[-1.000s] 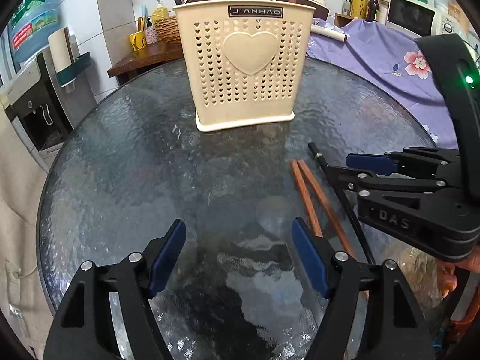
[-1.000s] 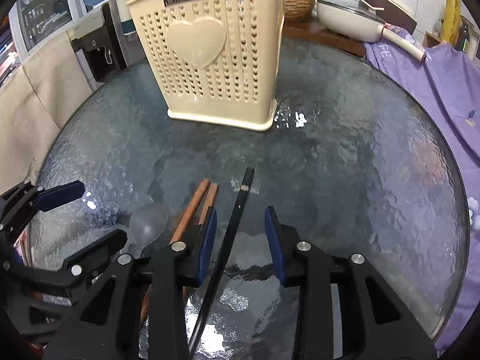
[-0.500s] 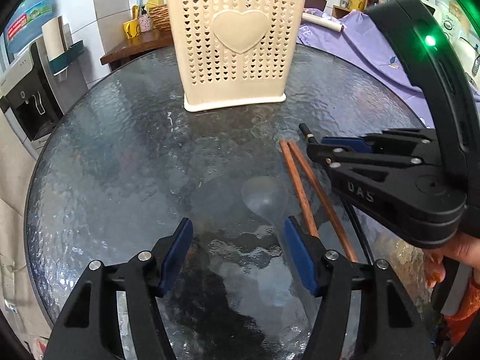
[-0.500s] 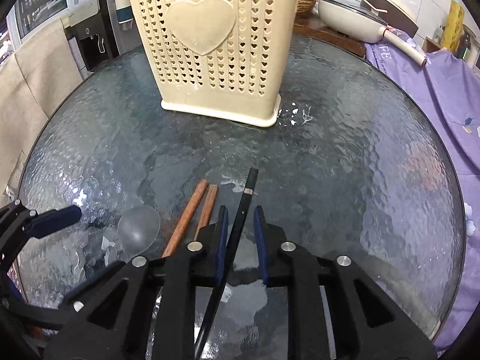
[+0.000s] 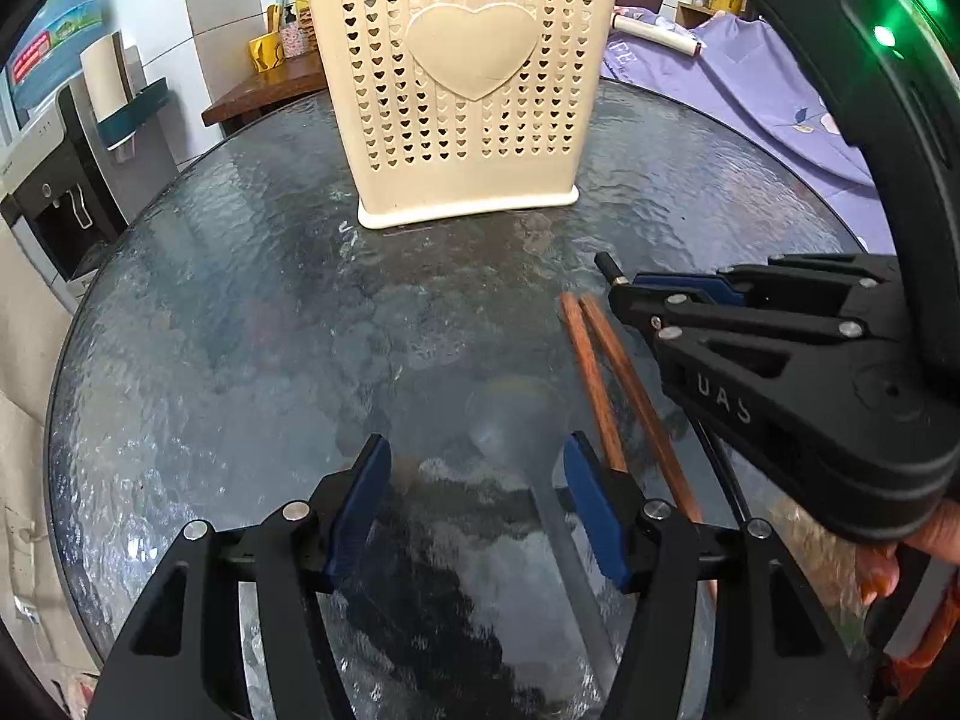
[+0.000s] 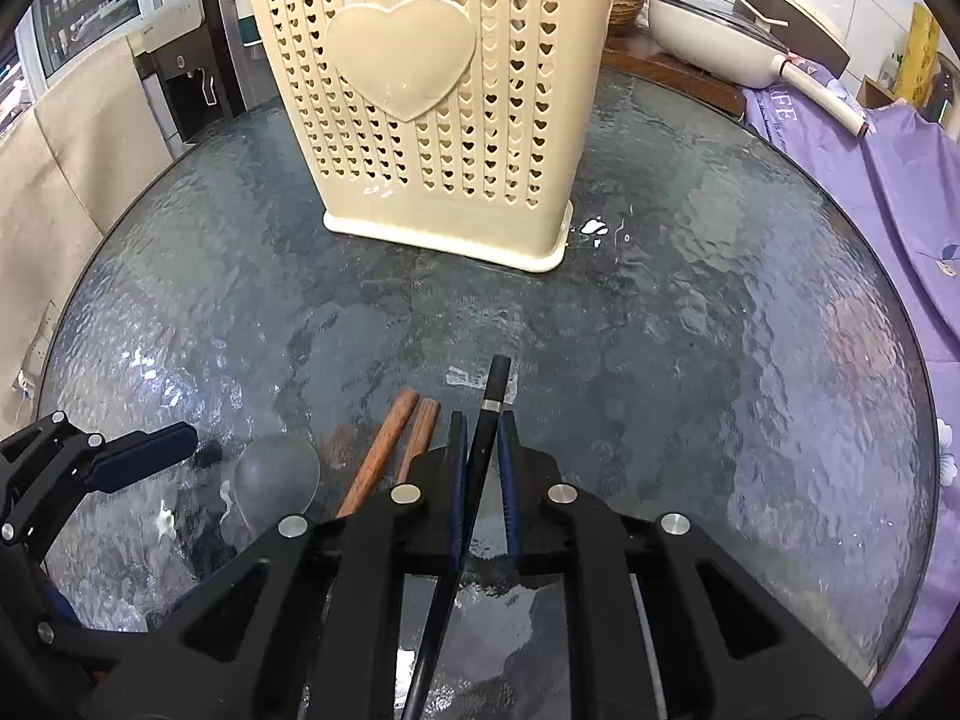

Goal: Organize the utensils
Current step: 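Grasp the clear plastic spoon with left gripper while right gripper grasps a black chopstick, then carry the plastic spoon over the basket with left gripper while right gripper carries the black chopstick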

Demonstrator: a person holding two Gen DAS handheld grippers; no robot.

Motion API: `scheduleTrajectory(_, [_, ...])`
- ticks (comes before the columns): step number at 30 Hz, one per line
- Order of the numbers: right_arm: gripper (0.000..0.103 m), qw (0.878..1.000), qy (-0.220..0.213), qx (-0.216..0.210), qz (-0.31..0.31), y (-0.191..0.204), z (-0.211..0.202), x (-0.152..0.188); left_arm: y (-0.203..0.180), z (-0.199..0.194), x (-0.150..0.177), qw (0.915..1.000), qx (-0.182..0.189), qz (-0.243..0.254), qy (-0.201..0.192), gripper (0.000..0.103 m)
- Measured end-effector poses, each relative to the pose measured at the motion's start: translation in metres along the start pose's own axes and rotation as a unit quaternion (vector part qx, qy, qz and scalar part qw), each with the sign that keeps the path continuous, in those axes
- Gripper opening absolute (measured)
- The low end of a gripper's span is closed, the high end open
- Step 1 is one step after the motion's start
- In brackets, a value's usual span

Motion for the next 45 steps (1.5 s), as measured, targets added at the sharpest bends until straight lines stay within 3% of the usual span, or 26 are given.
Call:
scheduleTrajectory(11, [0.011,1.000,-0.001,0.000,-0.009,-0.001,0.006,-0.006,-0.004,0.007,-0.014,1.0000,0.000,0.005,0.003,0.036])
scheduleTrajectory(22, [0.008,1.000,-0.013,-0.011,-0.005,0.000,0.005,-0.005,-0.003,0.007,-0.016,0.9999,0.010,0.002,-0.003,0.035])
scheduleTrajectory(27, [0.008,0.999,-0.033,-0.012,-0.001,-0.002,-0.001,-0.010,-0.002,-0.003,-0.025,0.9997,0.012,0.004,-0.023,0.035])
scheduleTrajectory(45, [0.008,0.984,-0.159,-0.063,0.050,-0.038,-0.115,-0.052,0.014,-0.084,-0.060,0.9910,0.020,-0.003,-0.133,0.035])
Point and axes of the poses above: each gripper's, at about its wrist camera, not at the fingertips, and z roughly the way its jaws point, y to its left, x to its underside, the point moved 10 cm from there along z, roughly the way its jaws point, and after that the axes turned 9 degrees about x, right-handed, at the moved point
